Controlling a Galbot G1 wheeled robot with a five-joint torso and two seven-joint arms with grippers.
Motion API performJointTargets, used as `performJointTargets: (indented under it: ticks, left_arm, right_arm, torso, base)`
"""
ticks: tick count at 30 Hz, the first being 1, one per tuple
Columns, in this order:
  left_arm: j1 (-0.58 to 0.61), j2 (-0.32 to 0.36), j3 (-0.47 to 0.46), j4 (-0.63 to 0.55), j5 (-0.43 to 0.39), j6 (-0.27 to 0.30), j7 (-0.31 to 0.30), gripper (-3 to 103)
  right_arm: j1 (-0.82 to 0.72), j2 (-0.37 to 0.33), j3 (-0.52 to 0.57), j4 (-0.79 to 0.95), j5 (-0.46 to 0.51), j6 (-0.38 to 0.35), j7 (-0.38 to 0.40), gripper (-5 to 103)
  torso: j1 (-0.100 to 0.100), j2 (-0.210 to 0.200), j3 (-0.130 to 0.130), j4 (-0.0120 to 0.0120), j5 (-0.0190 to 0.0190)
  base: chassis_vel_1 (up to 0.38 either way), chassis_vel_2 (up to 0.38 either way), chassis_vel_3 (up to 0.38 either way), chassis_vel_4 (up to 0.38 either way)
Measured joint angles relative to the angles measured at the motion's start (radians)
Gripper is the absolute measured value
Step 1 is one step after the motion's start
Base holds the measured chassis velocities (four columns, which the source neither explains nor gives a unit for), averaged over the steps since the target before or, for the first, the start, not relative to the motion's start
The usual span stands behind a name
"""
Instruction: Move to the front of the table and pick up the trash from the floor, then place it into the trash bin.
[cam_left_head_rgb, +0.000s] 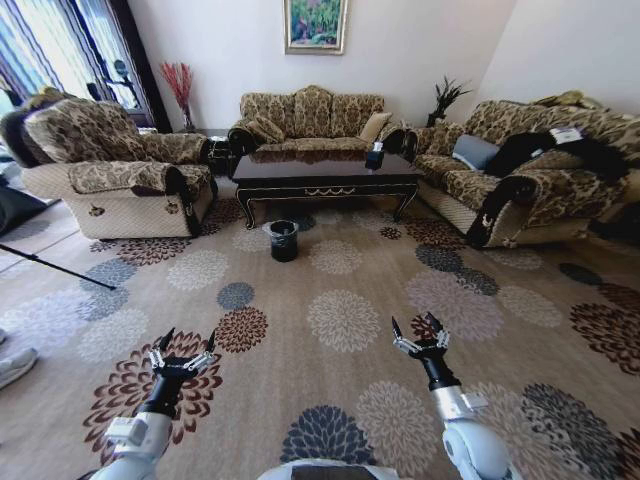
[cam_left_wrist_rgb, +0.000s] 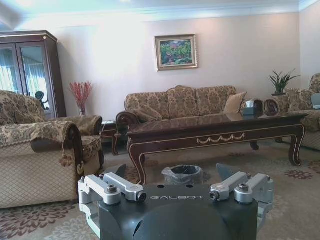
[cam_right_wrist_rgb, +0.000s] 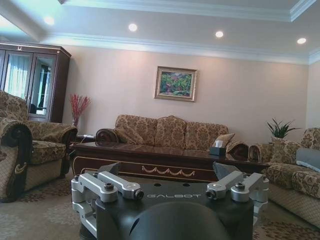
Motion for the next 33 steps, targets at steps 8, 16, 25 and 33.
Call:
performJointTargets:
  ticks: [8, 16, 25, 33]
  left_arm:
    - [0.0, 0.0, 0.0, 0.0, 0.0, 0.0, 0.0, 100]
    - [0.0, 0.0, 0.0, 0.0, 0.0, 0.0, 0.0, 100]
    - [0.0, 0.0, 0.0, 0.0, 0.0, 0.0, 0.0, 100]
    - [0.0, 0.0, 0.0, 0.0, 0.0, 0.0, 0.0, 100]
  right_arm:
    - [0.0, 0.0, 0.0, 0.0, 0.0, 0.0, 0.0, 100]
    - [0.0, 0.0, 0.0, 0.0, 0.0, 0.0, 0.0, 100]
    - [0.0, 0.0, 0.0, 0.0, 0.0, 0.0, 0.0, 100]
    - [0.0, 0.0, 0.0, 0.0, 0.0, 0.0, 0.0, 100]
  torso:
    - [0.013, 0.031, 0.018, 0.0, 0.0]
    - [0.026, 0.068, 0.042, 0.0, 0.0]
    - [0.041, 0.104, 0.063, 0.0, 0.0]
    - [0.057, 0.142, 0.085, 0.0001, 0.0]
  base:
    - [0.0, 0.0, 0.0, 0.0]
    - [0.0, 0.0, 0.0, 0.0]
    - [0.0, 0.0, 0.0, 0.0]
    - [0.0, 0.0, 0.0, 0.0]
